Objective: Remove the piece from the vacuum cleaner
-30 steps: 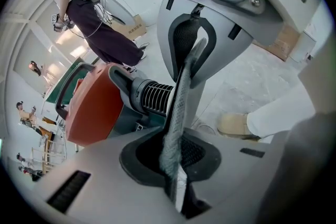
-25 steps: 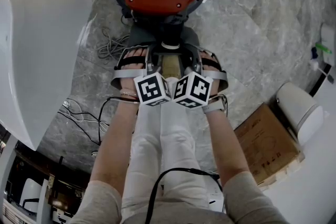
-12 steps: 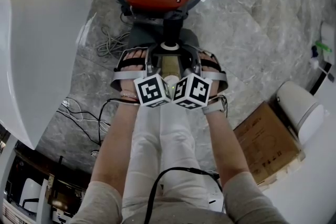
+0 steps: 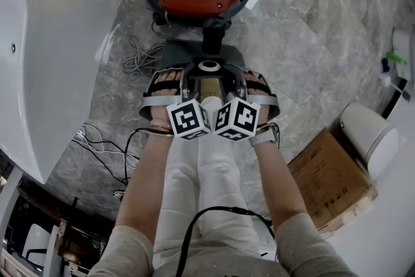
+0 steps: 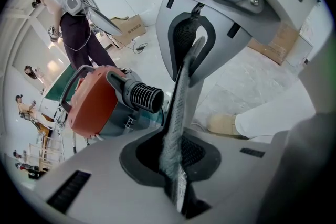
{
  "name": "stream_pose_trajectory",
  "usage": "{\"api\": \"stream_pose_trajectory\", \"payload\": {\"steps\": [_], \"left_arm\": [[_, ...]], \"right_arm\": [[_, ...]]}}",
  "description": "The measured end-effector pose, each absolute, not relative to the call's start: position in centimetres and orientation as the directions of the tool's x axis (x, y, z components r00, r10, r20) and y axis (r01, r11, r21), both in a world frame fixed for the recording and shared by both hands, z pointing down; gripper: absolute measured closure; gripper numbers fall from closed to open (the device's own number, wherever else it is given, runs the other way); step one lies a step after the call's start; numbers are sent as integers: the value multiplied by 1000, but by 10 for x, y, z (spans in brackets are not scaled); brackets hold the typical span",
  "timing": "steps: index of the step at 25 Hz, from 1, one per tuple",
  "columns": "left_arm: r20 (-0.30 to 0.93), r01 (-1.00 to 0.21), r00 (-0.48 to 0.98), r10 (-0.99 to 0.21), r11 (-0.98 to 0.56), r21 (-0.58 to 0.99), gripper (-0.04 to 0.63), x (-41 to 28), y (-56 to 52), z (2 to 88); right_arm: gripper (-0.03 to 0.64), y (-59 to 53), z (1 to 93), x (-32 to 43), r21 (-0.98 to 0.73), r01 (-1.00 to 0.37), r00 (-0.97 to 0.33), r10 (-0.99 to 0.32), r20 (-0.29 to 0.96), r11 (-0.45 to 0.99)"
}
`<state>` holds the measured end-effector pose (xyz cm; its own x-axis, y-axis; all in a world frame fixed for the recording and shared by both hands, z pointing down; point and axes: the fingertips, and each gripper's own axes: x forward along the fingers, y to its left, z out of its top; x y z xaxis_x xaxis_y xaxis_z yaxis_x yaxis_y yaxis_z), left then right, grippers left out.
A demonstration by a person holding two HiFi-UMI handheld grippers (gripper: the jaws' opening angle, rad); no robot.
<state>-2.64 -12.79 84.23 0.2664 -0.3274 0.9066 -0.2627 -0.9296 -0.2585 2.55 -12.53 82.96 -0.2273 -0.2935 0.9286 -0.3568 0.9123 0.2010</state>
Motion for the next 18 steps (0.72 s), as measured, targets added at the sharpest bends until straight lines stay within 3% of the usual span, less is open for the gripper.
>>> {"api": "stream_pose_trajectory", "payload": {"steps": [18], "left_arm": [[877,-222,343,-337,-936,-273,543,-32,-95,698]], "right_arm": [[561,-93,679,20,118,-382,-347,-261,901,916]]}}
